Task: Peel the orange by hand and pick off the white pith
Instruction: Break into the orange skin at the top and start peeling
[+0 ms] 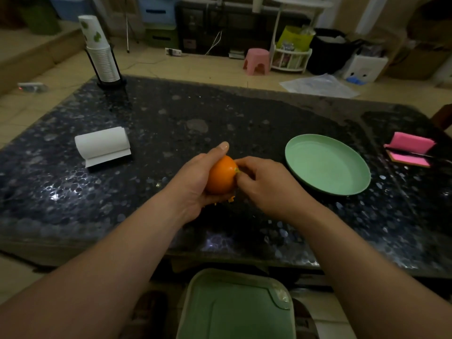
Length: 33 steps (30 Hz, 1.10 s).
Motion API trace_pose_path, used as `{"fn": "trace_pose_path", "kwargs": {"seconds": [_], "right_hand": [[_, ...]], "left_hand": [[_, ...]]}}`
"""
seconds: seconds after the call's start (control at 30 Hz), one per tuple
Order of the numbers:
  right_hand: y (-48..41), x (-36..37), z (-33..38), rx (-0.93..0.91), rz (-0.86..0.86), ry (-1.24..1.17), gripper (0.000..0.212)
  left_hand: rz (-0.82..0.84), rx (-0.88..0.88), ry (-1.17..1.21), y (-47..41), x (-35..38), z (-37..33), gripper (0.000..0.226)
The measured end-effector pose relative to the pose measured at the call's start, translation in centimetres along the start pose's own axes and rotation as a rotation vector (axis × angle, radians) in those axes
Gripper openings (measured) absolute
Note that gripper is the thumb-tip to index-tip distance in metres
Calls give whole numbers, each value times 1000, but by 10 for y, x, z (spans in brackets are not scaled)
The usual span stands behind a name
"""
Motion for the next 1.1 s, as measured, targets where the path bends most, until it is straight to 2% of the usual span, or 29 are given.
{"fn": "trace_pose_path", "kwargs": {"seconds": [0.13, 0.23, 0.53, 0.73, 0.87, 1.1], "right_hand": [[4, 1, 6, -17, -30, 51, 32], [7, 0, 7, -14, -48, 61, 33], [3, 3, -2, 41, -139, -35, 27], [-5, 12, -14, 68, -35, -153, 30], [-3, 11, -10, 2, -52, -81, 30], [0, 6, -2, -25, -151, -16, 22]], "left_hand": [[-3, -15, -14, 1, 1, 1, 58], [-12, 2, -14, 0, 2, 2, 46], [-63, 33, -19, 0, 7, 2, 38], [-60, -29, 38, -1, 1, 1, 42], [-71, -8, 13, -1, 1, 0, 44], [-86, 44, -27, 7, 4, -2, 34]]}}
Point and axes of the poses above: each hand's wrist, its own y-axis away from the middle knuckle, its own x-axis out of the palm, z = x × y, the point moved 7 cm from there along -y, towards the middle knuckle, and after that the axes turned 15 degrees about -z, right-handed, at the moved point
